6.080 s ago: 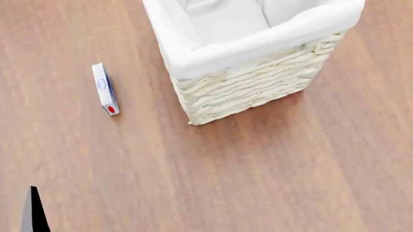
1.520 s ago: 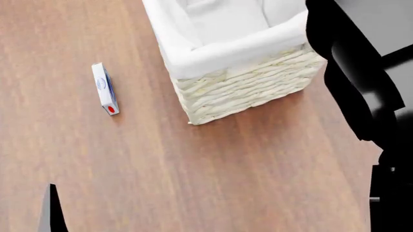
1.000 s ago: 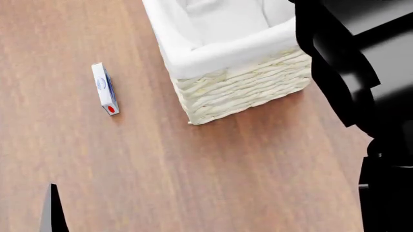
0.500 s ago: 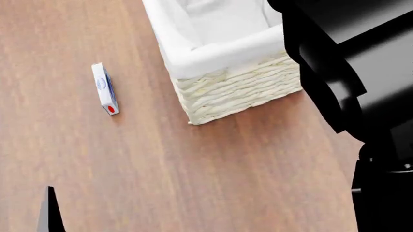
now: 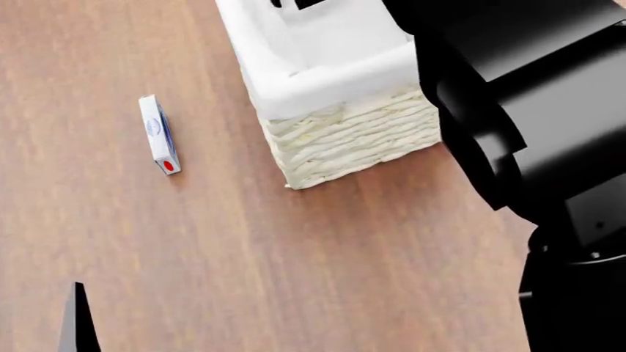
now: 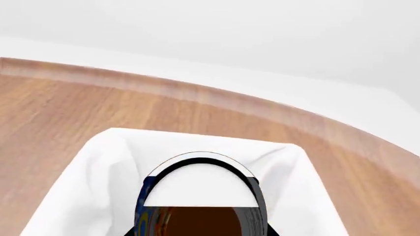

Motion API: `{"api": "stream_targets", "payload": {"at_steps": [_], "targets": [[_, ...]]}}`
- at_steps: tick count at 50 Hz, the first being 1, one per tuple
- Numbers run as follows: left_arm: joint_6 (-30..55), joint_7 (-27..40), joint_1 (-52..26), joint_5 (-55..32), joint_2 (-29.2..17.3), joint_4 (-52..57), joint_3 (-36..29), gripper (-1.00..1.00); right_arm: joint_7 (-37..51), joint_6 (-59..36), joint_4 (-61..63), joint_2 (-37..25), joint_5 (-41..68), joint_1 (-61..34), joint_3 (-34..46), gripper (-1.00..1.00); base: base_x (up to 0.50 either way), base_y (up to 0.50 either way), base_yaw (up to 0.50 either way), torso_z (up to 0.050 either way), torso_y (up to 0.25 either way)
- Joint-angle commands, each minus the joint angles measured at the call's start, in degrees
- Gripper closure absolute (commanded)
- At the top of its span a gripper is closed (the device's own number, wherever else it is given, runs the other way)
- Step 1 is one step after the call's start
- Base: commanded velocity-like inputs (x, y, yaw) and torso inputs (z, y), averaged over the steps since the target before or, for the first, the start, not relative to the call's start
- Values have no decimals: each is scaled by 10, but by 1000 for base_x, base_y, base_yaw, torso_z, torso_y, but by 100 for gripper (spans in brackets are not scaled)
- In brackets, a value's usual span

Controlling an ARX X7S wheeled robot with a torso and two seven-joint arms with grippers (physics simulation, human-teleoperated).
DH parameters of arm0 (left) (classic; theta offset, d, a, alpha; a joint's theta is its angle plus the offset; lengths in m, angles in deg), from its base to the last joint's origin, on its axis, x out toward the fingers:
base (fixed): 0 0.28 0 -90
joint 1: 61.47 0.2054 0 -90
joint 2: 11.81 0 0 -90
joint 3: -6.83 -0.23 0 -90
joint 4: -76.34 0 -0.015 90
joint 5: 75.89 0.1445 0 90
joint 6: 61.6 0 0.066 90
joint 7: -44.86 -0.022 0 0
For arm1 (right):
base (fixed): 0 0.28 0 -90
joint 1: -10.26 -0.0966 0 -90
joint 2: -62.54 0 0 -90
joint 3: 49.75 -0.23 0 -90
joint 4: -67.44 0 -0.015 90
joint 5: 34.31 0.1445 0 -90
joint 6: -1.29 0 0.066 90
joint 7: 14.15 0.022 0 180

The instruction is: Pick up the alphabet soup and the cream cheese box, and put them in the basket.

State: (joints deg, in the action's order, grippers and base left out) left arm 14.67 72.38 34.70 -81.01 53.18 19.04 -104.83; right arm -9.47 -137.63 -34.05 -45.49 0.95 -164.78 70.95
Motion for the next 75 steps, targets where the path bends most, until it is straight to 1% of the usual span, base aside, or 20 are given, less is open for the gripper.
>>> {"api": "stream_targets", "payload": {"at_steps": [1,5,6,25,26,40,54,61,62,64,67,71,72,73,74,75], "targets": [[2,2,0,1,-2,-1,-1,-100,-12,12,-3,1,-22,4,6,100,0,0,0,0,0],[0,3,0,1,-2,-2,-1,-100,-15,10,-12,4,-23,-5,8,100,0,0,0,0,3],[1,3,0,0,-2,-1,-1,-100,-12,15,-3,0,-23,9,10,100,0,0,0,0,0],[1,4,-1,1,-3,-2,-4,-100,-12,15,-2,-2,-23,12,14,100,0,0,0,1,1],[1,5,-2,2,-3,-4,-4,-100,-10,14,-3,-2,-23,9,14,-100,0,0,0,0,0],[2,8,0,1,-5,1,-3,-100,-8,12,-1,-4,-24,5,16,-100,0,0,0,0,0],[2,9,1,3,-7,4,-6,-100,11,-9,55,-16,-8,5,1,-100,0,0,0,0,0],[4,9,-2,3,-6,1,-8,-100,37,-31,145,-34,10,3,-19,-100,0,0,0,0,1],[3,8,-3,2,-6,1,-8,-100,44,-48,170,-36,31,5,-35,-100,0,0,0,0,0],[5,8,-4,2,-6,1,-9,-100,53,-47,198,-44,24,8,-29,-100,0,0,0,0,0],[4,7,-6,1,-5,-3,-12,-100,82,-59,259,-54,41,34,-50,-100,0,0,0,0,0],[3,6,-6,1,-5,-4,-14,-100,105,-55,301,-63,45,60,-65,-100,0,0,0,0,0],[3,7,-6,1,-5,-5,-13,-100,114,-44,323,-71,37,76,-66,-100,0,0,0,0,0],[3,7,-6,1,-5,-5,-13,-100,127,-45,337,-70,51,93,-86,-100,0,0,0,0,0],[3,7,-6,0,-6,-5,-12,-100,132,-33,365,-84,36,112,-76,-100,0,0,0,0,0],[4,8,-7,0,-6,-5,-12,-100,141,-37,375,-82,51,124,-93,-100,0,0,0,0,0]]}}
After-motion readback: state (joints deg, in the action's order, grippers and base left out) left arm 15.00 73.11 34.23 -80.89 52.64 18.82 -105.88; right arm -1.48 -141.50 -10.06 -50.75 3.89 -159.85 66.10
